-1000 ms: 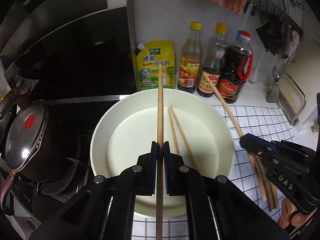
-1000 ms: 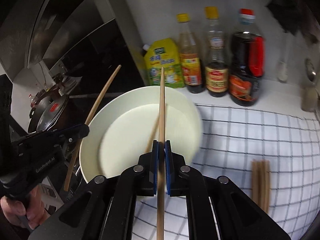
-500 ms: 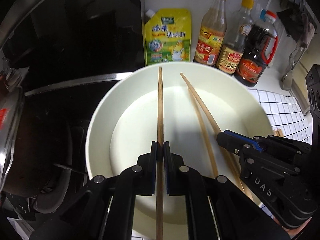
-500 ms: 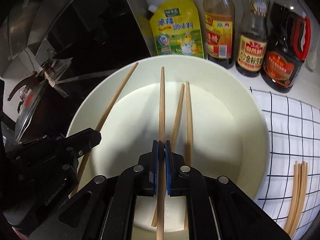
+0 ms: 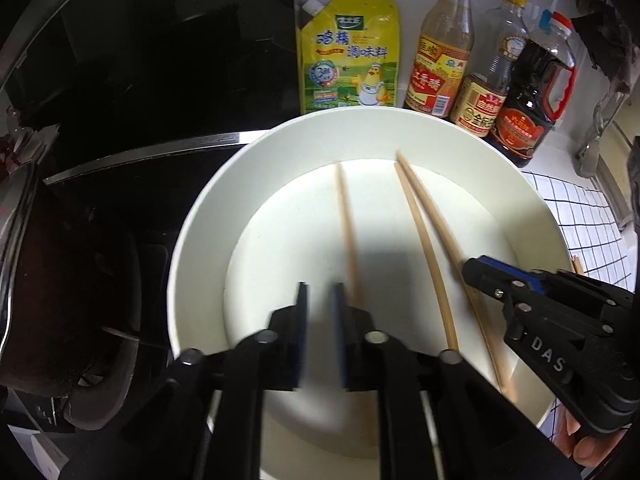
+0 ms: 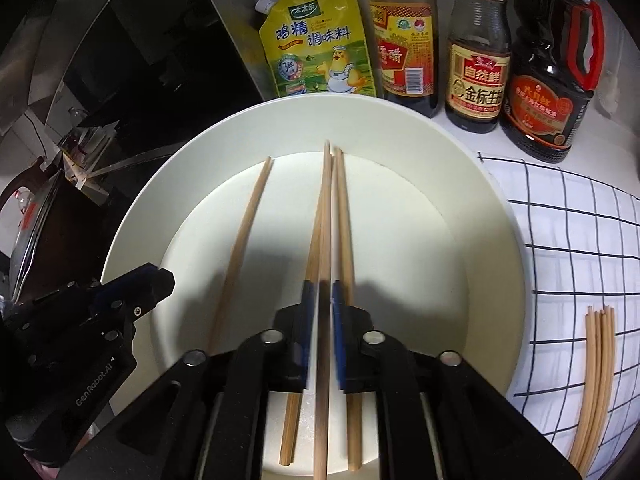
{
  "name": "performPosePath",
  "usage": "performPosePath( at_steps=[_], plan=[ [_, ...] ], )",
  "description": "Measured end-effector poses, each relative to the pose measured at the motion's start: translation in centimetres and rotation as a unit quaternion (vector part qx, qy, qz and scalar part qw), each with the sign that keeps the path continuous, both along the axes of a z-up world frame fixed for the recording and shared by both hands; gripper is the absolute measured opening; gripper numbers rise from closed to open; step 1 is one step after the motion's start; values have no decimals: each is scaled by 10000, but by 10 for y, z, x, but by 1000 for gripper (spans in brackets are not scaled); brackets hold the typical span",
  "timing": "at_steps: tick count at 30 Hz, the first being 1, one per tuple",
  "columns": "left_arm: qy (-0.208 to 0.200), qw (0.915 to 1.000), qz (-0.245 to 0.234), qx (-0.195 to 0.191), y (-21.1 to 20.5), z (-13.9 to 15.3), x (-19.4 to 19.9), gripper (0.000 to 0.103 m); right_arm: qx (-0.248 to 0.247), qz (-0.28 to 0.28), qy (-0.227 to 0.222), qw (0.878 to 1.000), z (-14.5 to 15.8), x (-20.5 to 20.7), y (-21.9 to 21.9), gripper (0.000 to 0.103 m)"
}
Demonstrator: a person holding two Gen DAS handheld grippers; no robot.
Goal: Organize utensils
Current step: 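Open the left tool into the bowl while the right tool releases its chopstick, then move both open tools away from the bowl back to the bundle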
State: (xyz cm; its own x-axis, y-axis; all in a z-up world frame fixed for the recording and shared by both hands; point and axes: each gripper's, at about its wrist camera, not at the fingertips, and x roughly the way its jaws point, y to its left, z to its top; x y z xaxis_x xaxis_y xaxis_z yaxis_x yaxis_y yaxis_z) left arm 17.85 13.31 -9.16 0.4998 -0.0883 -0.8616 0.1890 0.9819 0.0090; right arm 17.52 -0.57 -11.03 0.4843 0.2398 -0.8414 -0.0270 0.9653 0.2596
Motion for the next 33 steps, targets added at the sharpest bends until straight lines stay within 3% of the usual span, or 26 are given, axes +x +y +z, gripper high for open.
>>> performPosePath(
  at_steps=[1,3,4,21,33],
  plan=[
    [-33,10000,38,8,1,1,-1,30,-15,-26,-60,10000,3,-2,-1,18],
    [-172,9997,164,29,6,7,-4,59,-30,-26,-127,9999,8,-7,-3,18],
    [-249,9995,212,37,8,9,-6,63,-31,-18,-153,9999,10,-8,-3,18],
    [-385,9989,235,-155,5,41,-46,63,138,124,-386,9991,37,-54,-11,23],
    [-326,9986,126,-385,-23,50,-69,63,-60,46,-596,9982,61,-97,-61,28]
  ],
)
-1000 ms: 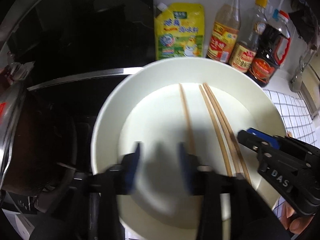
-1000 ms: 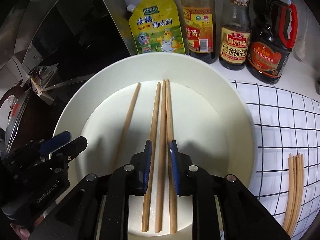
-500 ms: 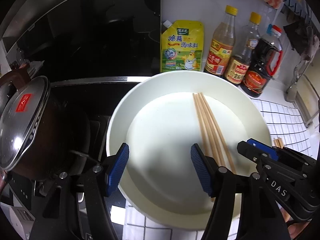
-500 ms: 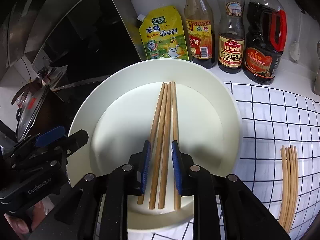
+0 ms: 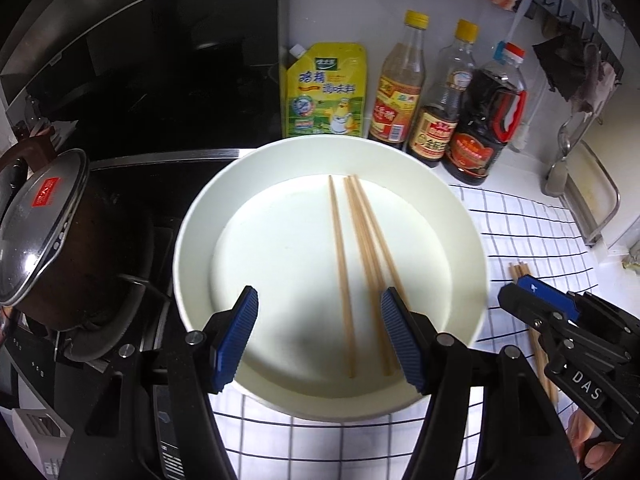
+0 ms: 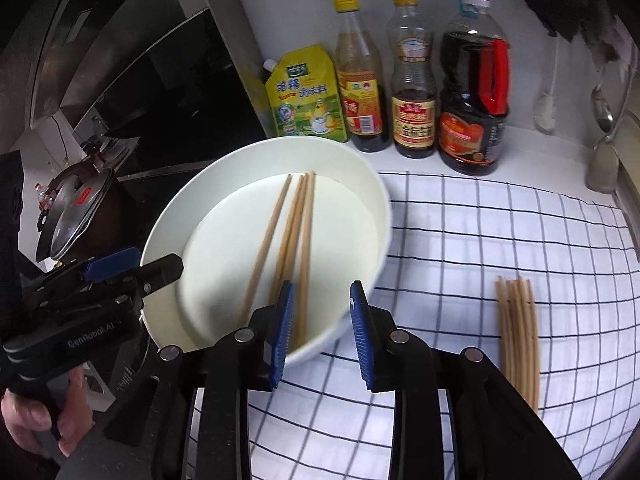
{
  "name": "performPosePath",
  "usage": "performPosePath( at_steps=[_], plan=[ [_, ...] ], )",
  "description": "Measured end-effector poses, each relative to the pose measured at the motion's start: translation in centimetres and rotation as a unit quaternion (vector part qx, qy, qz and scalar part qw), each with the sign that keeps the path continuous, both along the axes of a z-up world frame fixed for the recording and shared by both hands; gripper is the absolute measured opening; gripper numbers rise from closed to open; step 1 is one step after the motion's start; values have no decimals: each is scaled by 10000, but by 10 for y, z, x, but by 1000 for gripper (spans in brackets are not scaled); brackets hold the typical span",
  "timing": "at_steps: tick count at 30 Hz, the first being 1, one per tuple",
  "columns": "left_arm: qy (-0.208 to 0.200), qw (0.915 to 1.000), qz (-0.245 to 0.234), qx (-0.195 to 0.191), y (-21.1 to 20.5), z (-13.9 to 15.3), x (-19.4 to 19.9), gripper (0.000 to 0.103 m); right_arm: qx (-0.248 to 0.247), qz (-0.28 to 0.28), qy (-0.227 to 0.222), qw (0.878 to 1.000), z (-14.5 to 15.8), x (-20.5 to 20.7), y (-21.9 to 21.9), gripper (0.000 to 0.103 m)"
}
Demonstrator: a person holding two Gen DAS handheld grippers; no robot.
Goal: Organize utensils
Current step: 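Move both open tools away from the bowl back to the bundle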
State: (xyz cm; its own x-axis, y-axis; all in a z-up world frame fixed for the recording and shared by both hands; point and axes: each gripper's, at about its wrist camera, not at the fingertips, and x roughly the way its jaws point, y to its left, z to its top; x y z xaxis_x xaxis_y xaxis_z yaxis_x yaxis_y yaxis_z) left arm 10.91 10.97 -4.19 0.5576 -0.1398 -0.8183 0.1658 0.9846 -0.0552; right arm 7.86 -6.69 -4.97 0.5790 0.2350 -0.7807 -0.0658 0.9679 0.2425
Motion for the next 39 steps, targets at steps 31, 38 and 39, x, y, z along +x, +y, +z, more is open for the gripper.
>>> performPosePath(
  at_steps=[31,38,39],
  plan=[
    [59,9984,-565,-12,-124,-14,-44,63,-27,-1383,267,9900,-48,-90,-168,32],
    [129,9979,-630,-64,-153,-20,-64,66,-160,-1281,464,9905,-73,-96,-186,32],
    [141,9980,-620,-69,-156,-21,-67,66,-180,-1252,480,9908,-76,-97,-188,32]
  ],
)
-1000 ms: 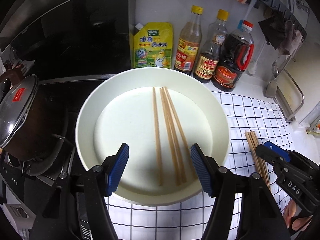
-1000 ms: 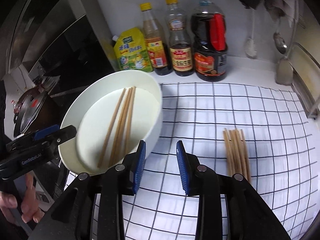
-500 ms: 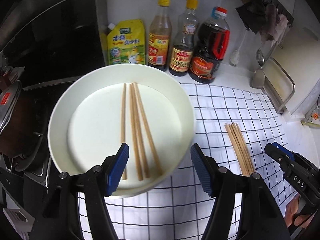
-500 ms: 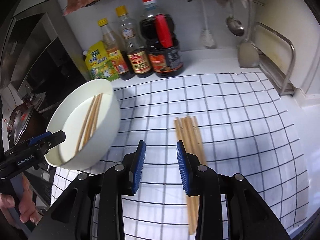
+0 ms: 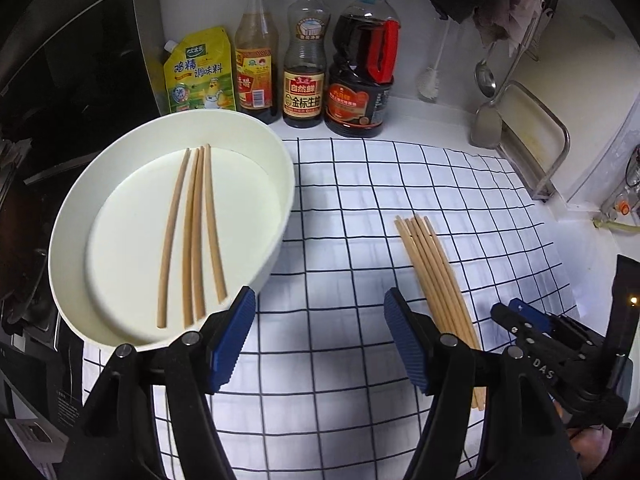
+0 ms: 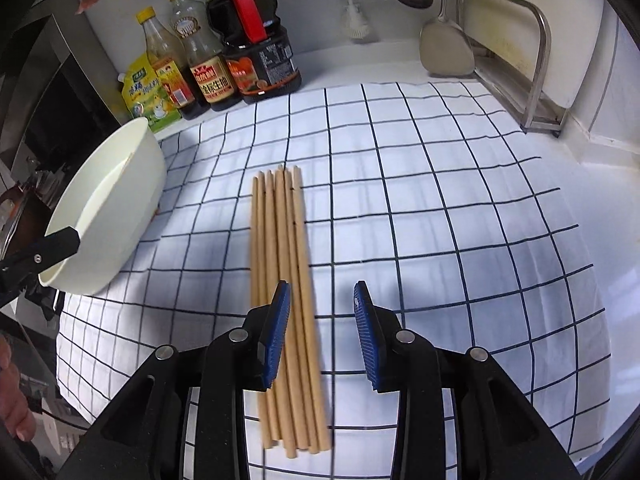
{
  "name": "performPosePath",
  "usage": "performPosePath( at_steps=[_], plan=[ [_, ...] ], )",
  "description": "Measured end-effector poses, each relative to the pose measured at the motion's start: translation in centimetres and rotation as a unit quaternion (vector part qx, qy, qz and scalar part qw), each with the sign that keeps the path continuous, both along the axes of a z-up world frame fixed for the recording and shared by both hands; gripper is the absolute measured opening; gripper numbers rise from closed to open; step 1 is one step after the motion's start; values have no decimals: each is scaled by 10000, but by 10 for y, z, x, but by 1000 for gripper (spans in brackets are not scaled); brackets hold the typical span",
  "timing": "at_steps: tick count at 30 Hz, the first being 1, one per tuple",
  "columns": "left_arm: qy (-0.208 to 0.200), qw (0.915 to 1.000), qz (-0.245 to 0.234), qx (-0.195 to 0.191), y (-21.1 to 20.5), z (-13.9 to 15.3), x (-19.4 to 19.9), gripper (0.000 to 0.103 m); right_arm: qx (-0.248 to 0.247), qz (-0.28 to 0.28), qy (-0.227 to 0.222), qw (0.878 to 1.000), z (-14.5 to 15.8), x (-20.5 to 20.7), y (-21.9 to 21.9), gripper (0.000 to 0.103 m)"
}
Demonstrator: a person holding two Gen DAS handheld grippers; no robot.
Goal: Organize utensils
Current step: 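Move both open tools away from the bowl back to the bundle, then lower both tools toward single chopsticks at the bundle's edge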
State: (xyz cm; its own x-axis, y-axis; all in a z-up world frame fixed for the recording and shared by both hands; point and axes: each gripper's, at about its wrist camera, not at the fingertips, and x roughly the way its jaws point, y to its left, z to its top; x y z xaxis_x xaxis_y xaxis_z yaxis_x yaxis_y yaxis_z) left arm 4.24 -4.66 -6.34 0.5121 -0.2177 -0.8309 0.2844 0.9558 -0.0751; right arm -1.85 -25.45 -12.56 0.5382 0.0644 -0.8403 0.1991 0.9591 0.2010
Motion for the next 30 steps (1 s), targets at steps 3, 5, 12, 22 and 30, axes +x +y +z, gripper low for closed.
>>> performPosePath(
  at_steps=[3,5,12,22,30],
  plan=[
    [75,10000,27,-52,-9,-6,-5,67,-75,118,25,9999,-7,-1,-3,32],
    [116,9999,51,-67,-16,-12,-10,67,-80,235,60,9997,-13,0,-4,32],
    [312,9994,110,34,-31,-37,-19,67,-162,515,77,9985,-26,2,1,32],
    [411,9990,142,32,-41,-54,-23,68,-279,783,135,9964,-34,4,6,32],
    [434,9988,213,43,-46,-63,-23,69,-539,911,140,9943,-33,3,10,32]
  ],
)
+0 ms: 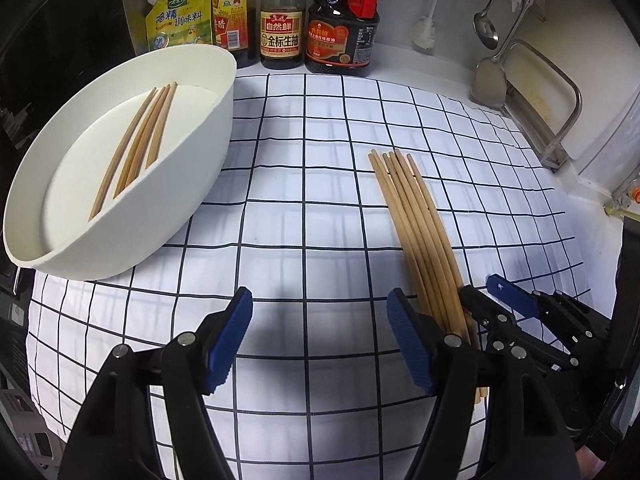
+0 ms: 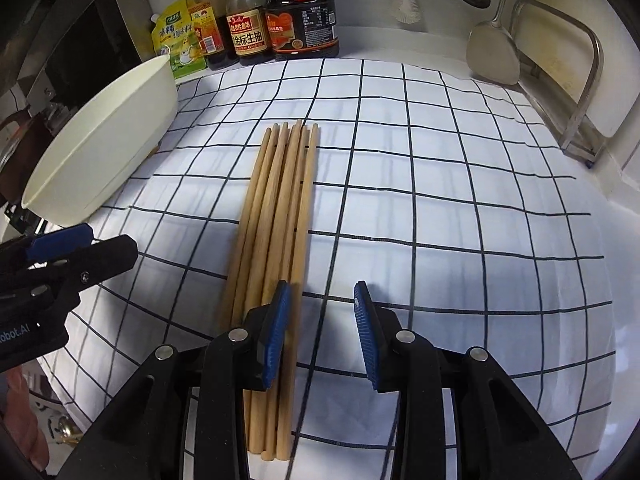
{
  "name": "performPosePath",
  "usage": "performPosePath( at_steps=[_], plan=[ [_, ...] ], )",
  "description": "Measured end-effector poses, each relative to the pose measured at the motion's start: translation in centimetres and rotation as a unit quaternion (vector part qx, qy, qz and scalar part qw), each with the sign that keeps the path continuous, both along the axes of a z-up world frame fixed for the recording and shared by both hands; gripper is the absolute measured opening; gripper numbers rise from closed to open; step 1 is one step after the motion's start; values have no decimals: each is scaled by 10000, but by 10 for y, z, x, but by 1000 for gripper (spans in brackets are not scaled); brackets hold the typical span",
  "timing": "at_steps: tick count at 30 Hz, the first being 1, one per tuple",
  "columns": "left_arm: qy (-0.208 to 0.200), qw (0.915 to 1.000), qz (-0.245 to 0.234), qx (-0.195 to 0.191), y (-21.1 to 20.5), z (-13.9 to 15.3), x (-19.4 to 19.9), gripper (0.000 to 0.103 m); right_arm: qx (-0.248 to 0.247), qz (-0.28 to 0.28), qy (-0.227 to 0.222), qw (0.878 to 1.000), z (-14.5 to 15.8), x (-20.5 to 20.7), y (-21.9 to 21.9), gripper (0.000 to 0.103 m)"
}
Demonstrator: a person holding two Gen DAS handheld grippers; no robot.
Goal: Organize utensils
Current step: 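Lower both tools toward single chopsticks at the bundle's edge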
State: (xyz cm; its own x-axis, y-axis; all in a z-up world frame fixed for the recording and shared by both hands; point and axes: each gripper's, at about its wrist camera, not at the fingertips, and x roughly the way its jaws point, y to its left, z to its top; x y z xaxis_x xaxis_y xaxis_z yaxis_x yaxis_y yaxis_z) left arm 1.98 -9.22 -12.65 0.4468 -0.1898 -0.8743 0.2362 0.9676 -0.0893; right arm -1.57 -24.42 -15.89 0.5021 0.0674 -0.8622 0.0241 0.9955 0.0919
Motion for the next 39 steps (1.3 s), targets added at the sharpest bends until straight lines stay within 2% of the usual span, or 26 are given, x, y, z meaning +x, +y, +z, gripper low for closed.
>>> performPosePath(
  at_steps=[8,22,31,39],
  plan=[
    [48,9999,-102,-33,-14,-9,1,70,-104,95,21,9999,-1,-1,-5,32],
    [375,9991,-145,-92,-37,-31,4,70,-136,-169,-81,9997,-2,-7,-40,32],
    [298,9994,-175,78,-47,-35,3,70,-62,-241,-164,9996,1,-13,-48,32],
    [215,9995,-90,229,-47,-35,3,76,-17,-253,-205,9995,3,-13,-50,32]
  ],
)
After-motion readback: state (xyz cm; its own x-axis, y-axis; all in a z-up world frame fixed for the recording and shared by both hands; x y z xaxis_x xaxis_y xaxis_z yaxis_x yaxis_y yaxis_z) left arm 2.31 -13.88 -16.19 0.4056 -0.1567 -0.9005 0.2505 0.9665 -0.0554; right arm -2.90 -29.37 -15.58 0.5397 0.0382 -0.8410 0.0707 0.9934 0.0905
